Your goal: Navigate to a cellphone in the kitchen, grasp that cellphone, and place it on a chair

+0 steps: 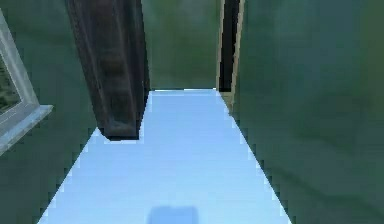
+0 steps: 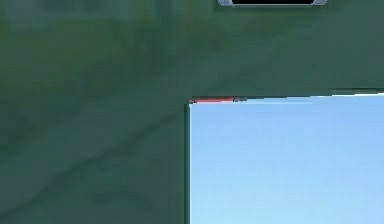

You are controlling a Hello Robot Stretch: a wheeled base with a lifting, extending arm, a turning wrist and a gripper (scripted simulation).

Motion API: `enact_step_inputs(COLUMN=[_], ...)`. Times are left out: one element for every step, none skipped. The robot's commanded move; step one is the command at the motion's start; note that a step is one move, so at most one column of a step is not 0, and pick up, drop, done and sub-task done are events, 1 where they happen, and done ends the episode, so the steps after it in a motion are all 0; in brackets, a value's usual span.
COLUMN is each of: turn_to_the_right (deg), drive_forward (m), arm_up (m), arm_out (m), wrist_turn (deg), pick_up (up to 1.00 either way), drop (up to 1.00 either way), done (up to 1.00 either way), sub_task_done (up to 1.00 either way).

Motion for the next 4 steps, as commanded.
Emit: enact_step_inputs(turn_to_the_right=[0.0,3.0,0.0,0.0], drive_forward=[1.00,0.00,1.00,0.75], arm_up=[0.00,0.00,0.00,0.00], arm_out=[0.00,0.00,0.00,0.00], wrist_turn=[0.0,0.0,0.0,0.0], pick_up=[0.00,0.00,0.00,0.00], drop=[0.00,0.00,0.00,0.00], done=[0.00,0.00,0.00,0.00], sub_task_done=[0.00,0.00,0.00,0.00])
